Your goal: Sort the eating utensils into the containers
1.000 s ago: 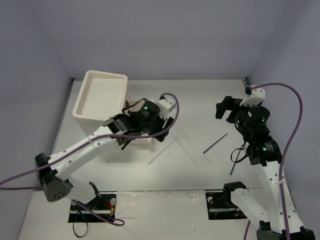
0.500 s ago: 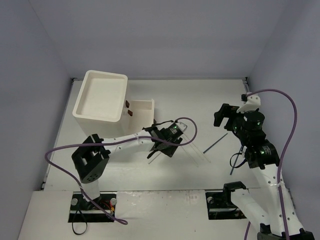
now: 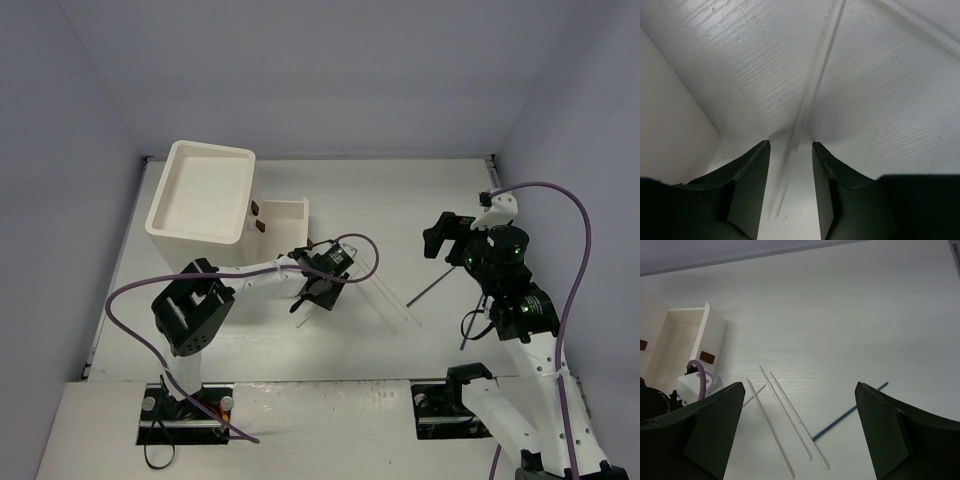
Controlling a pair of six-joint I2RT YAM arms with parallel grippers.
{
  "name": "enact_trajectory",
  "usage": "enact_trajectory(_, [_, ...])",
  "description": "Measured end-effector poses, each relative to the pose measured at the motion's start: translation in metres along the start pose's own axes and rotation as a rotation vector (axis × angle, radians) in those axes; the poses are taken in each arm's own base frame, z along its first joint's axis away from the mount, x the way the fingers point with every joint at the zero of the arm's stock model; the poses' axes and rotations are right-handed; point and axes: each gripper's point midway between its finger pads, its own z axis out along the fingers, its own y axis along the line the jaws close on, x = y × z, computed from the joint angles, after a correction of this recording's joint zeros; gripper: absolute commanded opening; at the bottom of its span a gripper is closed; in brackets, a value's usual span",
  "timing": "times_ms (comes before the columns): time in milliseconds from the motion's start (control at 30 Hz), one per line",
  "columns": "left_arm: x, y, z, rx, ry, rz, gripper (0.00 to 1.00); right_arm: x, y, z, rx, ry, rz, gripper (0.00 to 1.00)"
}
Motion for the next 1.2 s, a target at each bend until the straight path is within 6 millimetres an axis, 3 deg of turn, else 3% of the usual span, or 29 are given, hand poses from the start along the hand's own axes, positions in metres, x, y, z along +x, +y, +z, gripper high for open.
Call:
enact_trajectory(467, [0.001, -0.007, 0.006, 0.021, 0.009, -0.019, 0.00, 0.004, -0.001, 0.001, 0.001, 0.008, 0.003, 0.90])
enact_trajectory(900, [0.000, -0.003, 0.006, -0.019, 0.053, -0.137, 0.00, 0.007, -0.001, 0.002, 0.003, 0.016, 0.010, 0.90])
enact_trajectory(1200, [0.006, 0.017, 0.000, -0.083, 0.103, -0.210, 0.00, 0.006, 0.001, 0.000, -0.009, 0.012, 0.013, 0.91])
